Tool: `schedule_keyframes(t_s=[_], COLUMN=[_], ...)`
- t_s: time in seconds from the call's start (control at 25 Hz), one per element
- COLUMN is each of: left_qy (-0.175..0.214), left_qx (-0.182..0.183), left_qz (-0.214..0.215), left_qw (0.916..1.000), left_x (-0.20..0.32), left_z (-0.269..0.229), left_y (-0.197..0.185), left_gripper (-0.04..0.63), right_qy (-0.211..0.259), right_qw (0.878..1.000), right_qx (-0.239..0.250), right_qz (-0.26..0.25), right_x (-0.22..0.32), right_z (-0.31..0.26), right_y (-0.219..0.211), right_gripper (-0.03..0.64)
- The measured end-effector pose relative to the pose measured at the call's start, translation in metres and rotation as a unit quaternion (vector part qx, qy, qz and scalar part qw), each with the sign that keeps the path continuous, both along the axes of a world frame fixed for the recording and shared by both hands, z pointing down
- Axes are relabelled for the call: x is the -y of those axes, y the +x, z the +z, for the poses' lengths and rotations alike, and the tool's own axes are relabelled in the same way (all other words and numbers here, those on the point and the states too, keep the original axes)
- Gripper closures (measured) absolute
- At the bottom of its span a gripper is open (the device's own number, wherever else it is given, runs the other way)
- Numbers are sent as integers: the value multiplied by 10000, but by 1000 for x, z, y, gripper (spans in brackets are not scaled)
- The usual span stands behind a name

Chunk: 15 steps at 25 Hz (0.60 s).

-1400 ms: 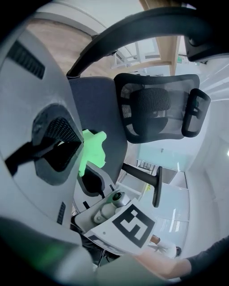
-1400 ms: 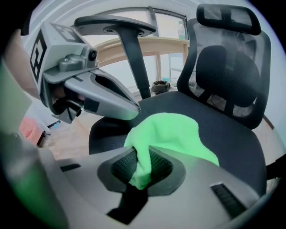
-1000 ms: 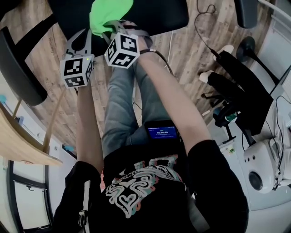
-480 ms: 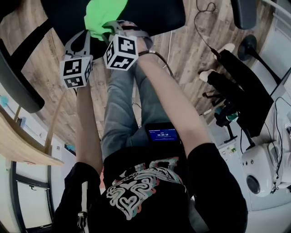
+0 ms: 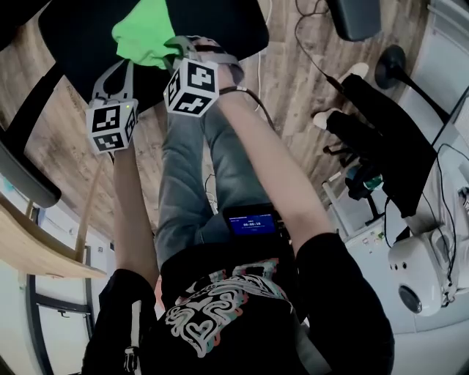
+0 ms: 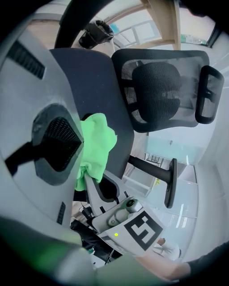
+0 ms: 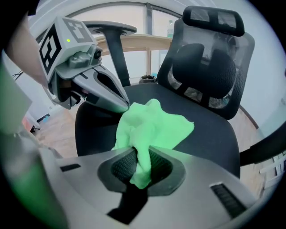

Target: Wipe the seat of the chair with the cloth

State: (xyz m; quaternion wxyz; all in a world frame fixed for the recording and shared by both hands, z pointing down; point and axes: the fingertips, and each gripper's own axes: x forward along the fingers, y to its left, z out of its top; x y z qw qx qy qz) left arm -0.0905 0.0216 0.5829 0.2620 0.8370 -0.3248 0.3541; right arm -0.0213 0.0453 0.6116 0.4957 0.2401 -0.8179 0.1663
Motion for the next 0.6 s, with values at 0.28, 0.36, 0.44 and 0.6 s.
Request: schedule_keyframes(t_s=[0.28, 0.36, 0.44, 0.6], left_qy=[-21, -43, -51, -62], left_qx=[-71, -101, -118, -157], left_qz=[228, 270, 319, 448], left_qw=[9997, 9996, 9994, 9989], left_x=[11, 13, 15, 14], left_z=[2, 5, 6, 8], left_y=[19, 25, 31, 43], left_gripper=[595, 595, 595, 595], right_qy=[36, 53, 53, 74], right_qw=[9995, 9994, 9991, 9976], right_qx=[-51, -134, -186, -212], right_qz=[295, 309, 381, 651], right_x=[11, 14, 15, 14], right_z=[-2, -2, -3, -4], right_y=[24, 32, 40, 61], right_gripper=[563, 563, 563, 563])
